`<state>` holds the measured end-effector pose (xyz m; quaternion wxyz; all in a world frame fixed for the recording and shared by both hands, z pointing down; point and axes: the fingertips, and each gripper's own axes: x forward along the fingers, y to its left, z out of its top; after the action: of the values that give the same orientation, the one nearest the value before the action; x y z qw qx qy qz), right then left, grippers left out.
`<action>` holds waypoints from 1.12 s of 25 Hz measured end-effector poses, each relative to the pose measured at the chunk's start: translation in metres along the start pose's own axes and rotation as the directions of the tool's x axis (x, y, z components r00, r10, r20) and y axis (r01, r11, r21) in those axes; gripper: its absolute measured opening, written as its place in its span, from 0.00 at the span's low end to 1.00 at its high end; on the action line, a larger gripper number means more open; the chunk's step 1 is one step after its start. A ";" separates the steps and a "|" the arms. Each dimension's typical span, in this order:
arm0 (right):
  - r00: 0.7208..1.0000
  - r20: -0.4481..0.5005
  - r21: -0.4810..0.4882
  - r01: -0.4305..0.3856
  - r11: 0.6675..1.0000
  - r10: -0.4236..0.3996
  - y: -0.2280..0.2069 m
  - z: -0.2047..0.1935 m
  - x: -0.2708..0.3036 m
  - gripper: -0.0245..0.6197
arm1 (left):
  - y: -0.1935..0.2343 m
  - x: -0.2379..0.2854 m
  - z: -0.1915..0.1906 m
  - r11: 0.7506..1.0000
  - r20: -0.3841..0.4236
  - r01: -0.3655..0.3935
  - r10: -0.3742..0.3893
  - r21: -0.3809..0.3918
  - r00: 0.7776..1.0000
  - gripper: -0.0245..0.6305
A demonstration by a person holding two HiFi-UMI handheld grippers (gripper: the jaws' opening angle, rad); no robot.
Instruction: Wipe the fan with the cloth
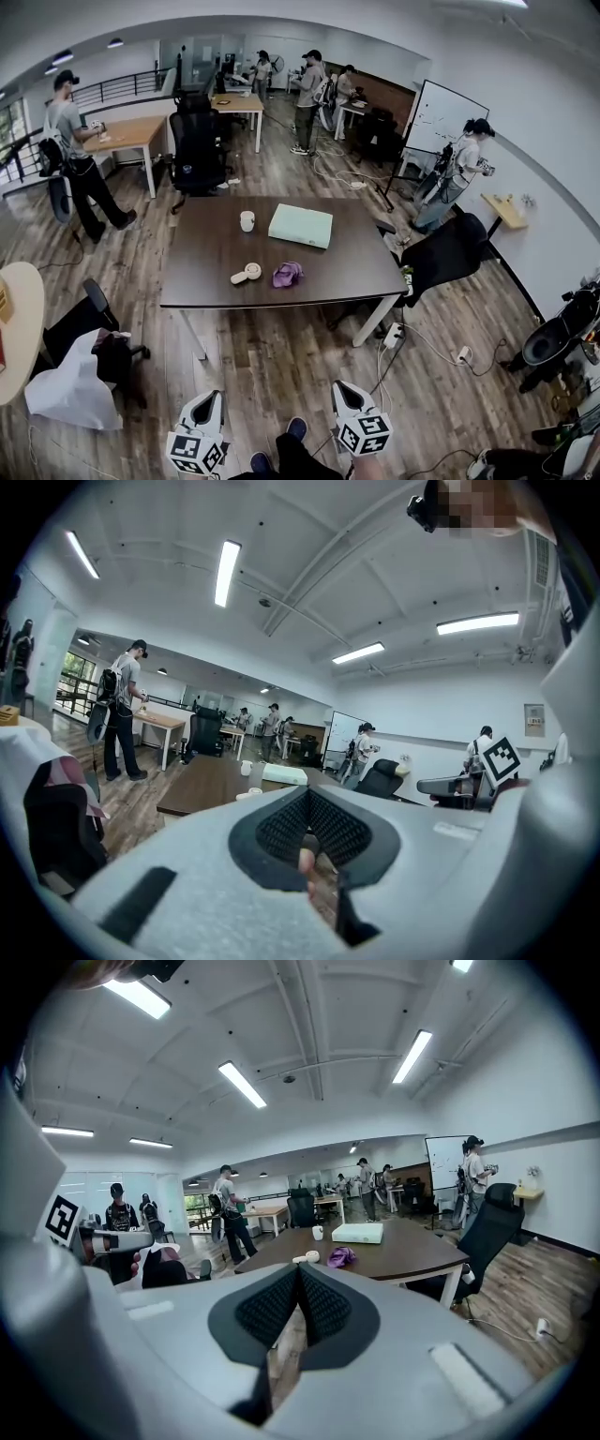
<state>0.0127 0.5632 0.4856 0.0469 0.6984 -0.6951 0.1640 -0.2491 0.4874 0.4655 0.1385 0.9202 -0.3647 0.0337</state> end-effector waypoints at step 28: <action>0.998 -0.035 0.028 -0.046 0.999 0.047 -0.100 0.051 0.185 0.05 | 0.059 0.192 0.032 0.998 -0.023 -0.054 0.054 -0.012 0.998 0.04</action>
<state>0.1158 0.3747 0.5086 0.0457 0.6795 -0.7080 0.1869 -0.1502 0.3108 0.4794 0.1473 0.9087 -0.3879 0.0457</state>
